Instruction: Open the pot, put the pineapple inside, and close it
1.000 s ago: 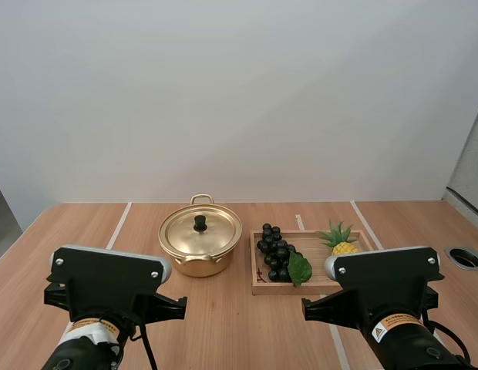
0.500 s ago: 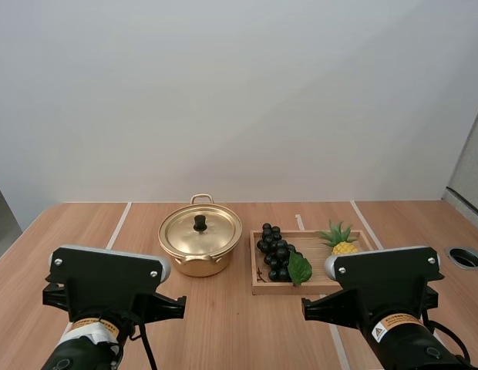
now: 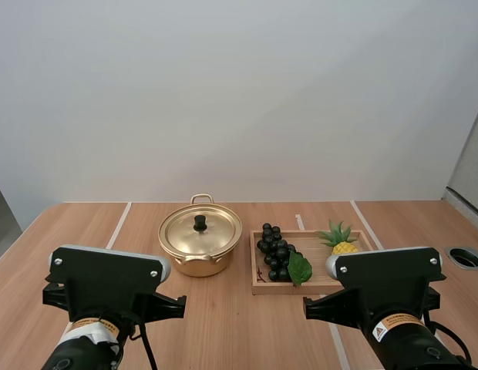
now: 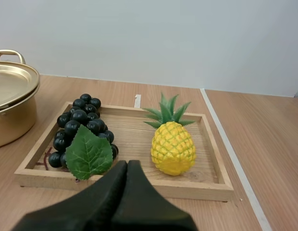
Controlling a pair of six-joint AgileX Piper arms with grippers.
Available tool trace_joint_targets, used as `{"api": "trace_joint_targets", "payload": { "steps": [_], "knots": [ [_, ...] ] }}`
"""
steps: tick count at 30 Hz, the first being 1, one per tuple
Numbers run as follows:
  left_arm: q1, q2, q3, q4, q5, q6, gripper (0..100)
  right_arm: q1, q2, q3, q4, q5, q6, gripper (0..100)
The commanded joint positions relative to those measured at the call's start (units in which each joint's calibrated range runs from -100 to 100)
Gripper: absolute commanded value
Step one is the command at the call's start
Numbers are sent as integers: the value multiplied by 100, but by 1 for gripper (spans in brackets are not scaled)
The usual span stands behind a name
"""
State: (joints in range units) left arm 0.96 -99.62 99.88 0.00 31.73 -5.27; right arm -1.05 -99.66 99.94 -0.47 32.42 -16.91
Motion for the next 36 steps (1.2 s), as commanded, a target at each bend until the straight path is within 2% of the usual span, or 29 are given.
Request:
{"api": "trace_joint_targets", "payload": {
  "steps": [1, 7, 14, 17, 22, 25, 28, 30, 32, 34, 36],
  "knots": [
    [-3, -38, 12, 32, -455, -21, 0, -16, -34, 6, 116, -101, 14, 0],
    [-10, -38, 12, 105, -719, -21, 0, -16, -34, 6, 128, -134, 14, 0],
    [-10, -38, 12, 84, -2408, -21, 0, 15, -34, 6, 102, -342, 14, 0],
    [-10, -38, 12, 84, -4493, -21, 0, 21, -34, 6, -186, -2679, 14, 0],
    [-10, -38, 12, 84, -8543, -21, 0, 21, -34, 6, -320, -7958, 14, 0],
    [-10, -38, 12, 107, -9872, -71, 0, 21, -34, 6, -226, -10171, 14, 0],
    [-42, -38, 12, 187, -10103, -92, 0, 21, -34, 6, -83, -11482, 14, 0],
    [-91, -38, 12, 406, -9959, -92, 0, 21, -34, 6, 6, -11591, 14, 0],
    [-118, -38, 12, 622, -9833, -82, 0, 21, -34, 6, 251, -11028, 14, 0],
    [-143, -38, 12, 642, -9432, -93, 0, 21, -34, -320, 450, -9768, -66, 0],
    [-143, -38, -271, 566, -8382, -93, 0, 21, -34, -868, 515, -8082, -209, 0]
  ]
}}
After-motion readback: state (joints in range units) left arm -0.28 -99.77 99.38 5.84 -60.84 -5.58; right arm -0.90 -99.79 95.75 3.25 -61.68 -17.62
